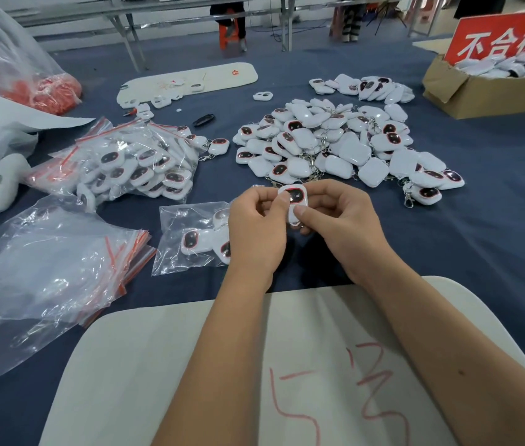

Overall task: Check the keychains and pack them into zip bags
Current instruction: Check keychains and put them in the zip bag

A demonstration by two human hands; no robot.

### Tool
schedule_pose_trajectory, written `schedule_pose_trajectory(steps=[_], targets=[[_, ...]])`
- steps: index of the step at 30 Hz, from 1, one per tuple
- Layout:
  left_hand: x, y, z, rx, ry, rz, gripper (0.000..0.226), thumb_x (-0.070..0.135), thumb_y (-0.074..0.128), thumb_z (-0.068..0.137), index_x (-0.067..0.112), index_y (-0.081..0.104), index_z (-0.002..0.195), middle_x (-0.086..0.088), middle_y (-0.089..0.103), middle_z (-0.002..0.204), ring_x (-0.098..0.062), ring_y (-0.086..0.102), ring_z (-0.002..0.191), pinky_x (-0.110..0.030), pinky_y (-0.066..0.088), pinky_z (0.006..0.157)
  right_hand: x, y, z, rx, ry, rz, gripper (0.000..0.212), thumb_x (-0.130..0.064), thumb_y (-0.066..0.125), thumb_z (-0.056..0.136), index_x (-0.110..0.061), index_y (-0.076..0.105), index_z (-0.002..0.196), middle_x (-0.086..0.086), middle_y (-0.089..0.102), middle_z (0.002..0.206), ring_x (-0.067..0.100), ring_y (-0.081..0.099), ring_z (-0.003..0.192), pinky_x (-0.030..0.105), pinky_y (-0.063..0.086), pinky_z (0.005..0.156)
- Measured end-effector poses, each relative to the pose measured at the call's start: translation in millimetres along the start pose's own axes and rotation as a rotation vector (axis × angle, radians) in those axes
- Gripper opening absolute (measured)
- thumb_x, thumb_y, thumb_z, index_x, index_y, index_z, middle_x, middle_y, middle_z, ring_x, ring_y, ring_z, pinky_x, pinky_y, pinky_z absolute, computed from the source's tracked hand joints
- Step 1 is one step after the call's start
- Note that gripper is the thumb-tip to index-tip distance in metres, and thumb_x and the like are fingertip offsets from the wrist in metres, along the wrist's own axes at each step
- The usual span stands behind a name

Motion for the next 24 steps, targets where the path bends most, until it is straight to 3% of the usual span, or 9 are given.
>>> schedule_pose_trajectory(steps=[10, 15, 19, 21, 24], targets=[[1.1, -0.9, 0.5, -0.033, 0.020, 0.016, 0.006, 0.020, 0.065, 0.101, 0.014, 0.068, 0.102, -0.006, 0.072, 0.091, -0.014, 0.062, 0.074, -0.034, 0.050, 0.065, 0.3, 0.5, 0.2, -0.021, -0.033, -0.002, 0.022, 0.000, 0.074, 0.091, -0.015, 0.075, 0.107, 0.005, 0.079, 0.091, 0.010, 0.073, 0.076, 0.022, 0.056, 0.067], [4.1, -1.9, 0.2, -0.037, 0.063, 0.045, 0.005, 0.016, 0.064, 0.101, 0.013, 0.067, 0.103, -0.007, 0.073, 0.098, -0.013, 0.064, 0.083, -0.038, 0.058, 0.083, 0.1, 1.1, -0.1, -0.038, -0.040, 0.013, 0.021, 0.000, 0.072, 0.092, -0.013, 0.074, 0.108, 0.004, 0.079, 0.090, 0.010, 0.072, 0.076, 0.023, 0.057, 0.067], [4.0, -3.1, 0.5, -0.052, 0.085, 0.062, 0.005, 0.018, 0.065, 0.101, 0.014, 0.068, 0.103, -0.003, 0.072, 0.094, -0.012, 0.063, 0.080, -0.038, 0.056, 0.074, -1.0, 1.7, -0.6, -0.011, -0.031, 0.043, 0.009, -0.012, 0.071, 0.096, -0.018, 0.076, 0.101, 0.001, 0.077, 0.082, 0.011, 0.070, 0.073, 0.024, 0.057, 0.065], [3.9, -1.5, -1.2, -0.085, 0.084, 0.066, 0.007, 0.019, 0.066, 0.100, 0.013, 0.068, 0.104, -0.005, 0.072, 0.094, -0.013, 0.063, 0.080, -0.035, 0.052, 0.070, -2.2, -0.5, -0.3, 0.046, -0.027, 0.050, 0.014, -0.017, 0.069, 0.100, -0.023, 0.076, 0.089, -0.005, 0.074, 0.073, 0.009, 0.067, 0.067, 0.023, 0.056, 0.062], [3.6, 2.0, -2.8, -0.117, 0.088, 0.065, 0.008, 0.020, 0.068, 0.099, 0.013, 0.068, 0.103, -0.002, 0.072, 0.090, -0.010, 0.061, 0.075, -0.028, 0.048, 0.064, -3.3, -5.0, 0.6, 0.114, -0.041, -0.026, 0.017, -0.015, 0.067, 0.102, -0.019, 0.074, 0.087, -0.007, 0.072, 0.069, 0.005, 0.063, 0.059, 0.019, 0.053, 0.057]])
Point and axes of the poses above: each hand's wrist, its own z-axis towards the middle knuckle, its own y-axis out of the palm, x = y × z, the point moved 5 cm from there along z, towards the middle knuckle
